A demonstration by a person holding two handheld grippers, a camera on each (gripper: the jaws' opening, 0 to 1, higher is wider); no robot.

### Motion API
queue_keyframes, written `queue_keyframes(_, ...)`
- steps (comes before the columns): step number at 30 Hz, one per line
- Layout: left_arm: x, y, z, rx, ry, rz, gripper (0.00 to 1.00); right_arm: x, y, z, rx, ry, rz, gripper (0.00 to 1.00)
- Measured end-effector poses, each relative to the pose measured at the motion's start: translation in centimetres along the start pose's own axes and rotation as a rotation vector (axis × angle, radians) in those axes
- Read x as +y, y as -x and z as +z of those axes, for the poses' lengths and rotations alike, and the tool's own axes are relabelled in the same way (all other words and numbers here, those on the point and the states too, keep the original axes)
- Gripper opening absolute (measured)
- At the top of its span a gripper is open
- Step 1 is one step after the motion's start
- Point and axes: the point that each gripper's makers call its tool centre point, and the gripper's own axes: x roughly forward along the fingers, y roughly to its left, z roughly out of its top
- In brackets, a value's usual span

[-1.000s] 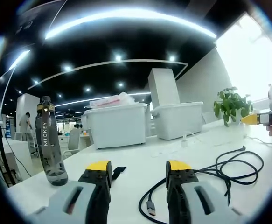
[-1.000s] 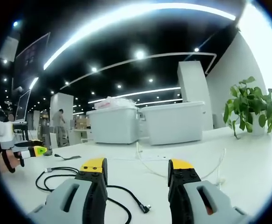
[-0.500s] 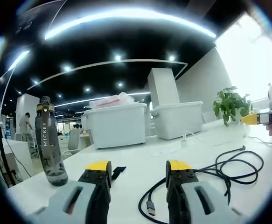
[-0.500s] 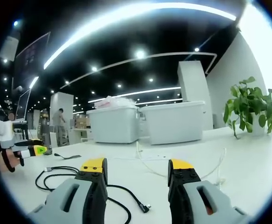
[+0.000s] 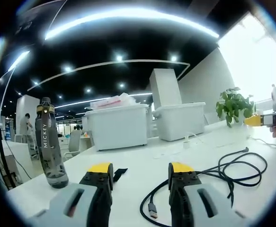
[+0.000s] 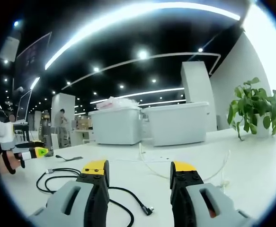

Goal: Coil the Type-C to USB data cable on the desktop and secure it with Velcro straps.

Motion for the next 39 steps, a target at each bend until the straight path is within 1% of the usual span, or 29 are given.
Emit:
queue_keyframes(7, -0.2, 0.1, 0.0, 0.000, 0.000, -0.007, 0.47, 0.2, 0.1, 0.0, 0.000, -0.011, 0.008, 0.51)
queue_keyframes(11, -0.4, 0.1, 0.0, 0.000, -0.004, -0.012, 0.47, 0.7, 0.2, 0.5, -0.026, -0.030, 0.033, 0.49)
queue_keyframes(13, -0.4, 0.1, 0.1, -0.002, 0.001, -0.015, 0.47, 1.1, 0.4, 1.5, -0.066, -0.055, 0.055, 0.46)
queue_keyframes(15, -0.5, 0.1, 0.1, -0.002, 0.001, -0.015, 0.47, 1.4, 0.6, 2.3, -0.104, -0.061, 0.078, 0.45)
queue_keyframes(17, -0.6, 0.2, 0.1, -0.003, 0.003, -0.019, 0.47, 1.9, 0.9, 3.7, -0.163, -0.076, 0.109, 0.43)
queue_keyframes(19, -0.7, 0.1, 0.2, -0.003, 0.003, -0.024, 0.47, 2.2, 1.5, 4.8, -0.205, -0.087, 0.125, 0.41)
queue_keyframes(20, -0.8, 0.1, 0.2, -0.003, 0.003, -0.026, 0.47, 2.4, 1.7, 5.3, -0.227, -0.115, 0.137, 0.39)
queue_keyframes(22, -1.0, 0.1, 0.1, -0.001, 0.012, -0.034, 0.47, 2.9, 2.0, 5.8, -0.239, -0.186, 0.174, 0.39)
queue_keyframes(24, -1.1, 0.1, 0.0, 0.000, 0.016, -0.036, 0.47, 3.1, 2.1, 6.0, -0.242, -0.271, 0.202, 0.39)
queue_keyframes(25, -1.0, 0.1, 0.0, 0.001, 0.015, -0.035, 0.47, 3.1, 2.1, 6.0, -0.246, -0.298, 0.206, 0.39)
queue_keyframes(30, -0.8, 0.1, 0.3, -0.007, 0.022, -0.028, 0.47, 3.0, 1.9, 5.5, -0.234, -0.308, 0.210, 0.37)
queue_keyframes(33, -0.5, 0.1, 0.5, -0.013, 0.028, -0.023, 0.47, 2.9, 1.7, 5.2, -0.230, -0.266, 0.199, 0.34)
queue_keyframes(37, -0.3, 0.1, 0.8, -0.019, 0.033, -0.021, 0.47, 2.7, 1.4, 4.8, -0.224, -0.218, 0.171, 0.34)
queue_keyframes(38, -0.2, 0.1, 0.9, -0.021, 0.034, -0.020, 0.47, 2.8, 1.4, 4.8, -0.227, -0.225, 0.177, 0.34)
queue_keyframes(39, -0.2, 0.1, 1.0, -0.024, 0.035, -0.021, 0.47, 3.1, 1.4, 5.2, -0.248, -0.259, 0.201, 0.34)
